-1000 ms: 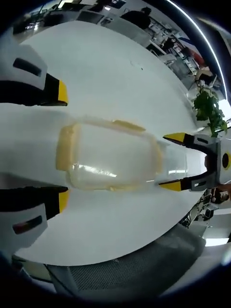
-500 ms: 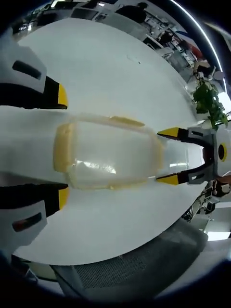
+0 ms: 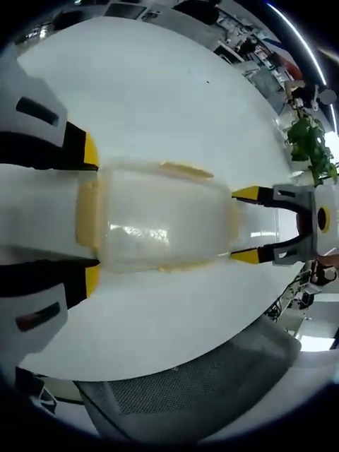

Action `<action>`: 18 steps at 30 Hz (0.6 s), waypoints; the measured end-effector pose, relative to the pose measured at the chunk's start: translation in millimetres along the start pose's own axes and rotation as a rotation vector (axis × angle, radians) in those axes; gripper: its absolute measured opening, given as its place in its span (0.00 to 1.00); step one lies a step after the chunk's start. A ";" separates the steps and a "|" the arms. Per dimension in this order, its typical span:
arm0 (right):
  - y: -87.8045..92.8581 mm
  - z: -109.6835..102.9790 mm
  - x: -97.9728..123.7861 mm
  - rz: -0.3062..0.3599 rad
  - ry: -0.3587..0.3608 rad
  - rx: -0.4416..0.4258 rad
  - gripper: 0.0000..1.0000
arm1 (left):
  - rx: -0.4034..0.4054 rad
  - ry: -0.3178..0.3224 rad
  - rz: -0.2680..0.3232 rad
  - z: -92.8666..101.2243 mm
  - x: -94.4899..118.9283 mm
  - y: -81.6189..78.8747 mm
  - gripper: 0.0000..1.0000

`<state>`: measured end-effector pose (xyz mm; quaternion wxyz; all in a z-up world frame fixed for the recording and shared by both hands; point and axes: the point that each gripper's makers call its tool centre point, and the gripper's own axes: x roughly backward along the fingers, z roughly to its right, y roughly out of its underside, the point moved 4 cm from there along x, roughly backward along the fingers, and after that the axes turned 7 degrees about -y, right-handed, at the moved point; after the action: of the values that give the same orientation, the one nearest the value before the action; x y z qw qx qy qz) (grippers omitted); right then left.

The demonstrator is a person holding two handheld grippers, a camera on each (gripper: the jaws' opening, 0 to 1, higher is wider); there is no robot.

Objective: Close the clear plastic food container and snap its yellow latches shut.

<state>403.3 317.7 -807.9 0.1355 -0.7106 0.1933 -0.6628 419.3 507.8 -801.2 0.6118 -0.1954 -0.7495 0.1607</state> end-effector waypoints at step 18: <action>0.8 -3.9 -0.2 -0.038 -0.035 0.024 0.40 | 0.012 0.027 -0.017 1.5 0.5 2.7 0.38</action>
<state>399.3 317.3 -808.0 0.1349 -0.7238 0.1694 -0.6551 418.1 510.4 -802.4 0.6245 -0.1875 -0.7417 0.1572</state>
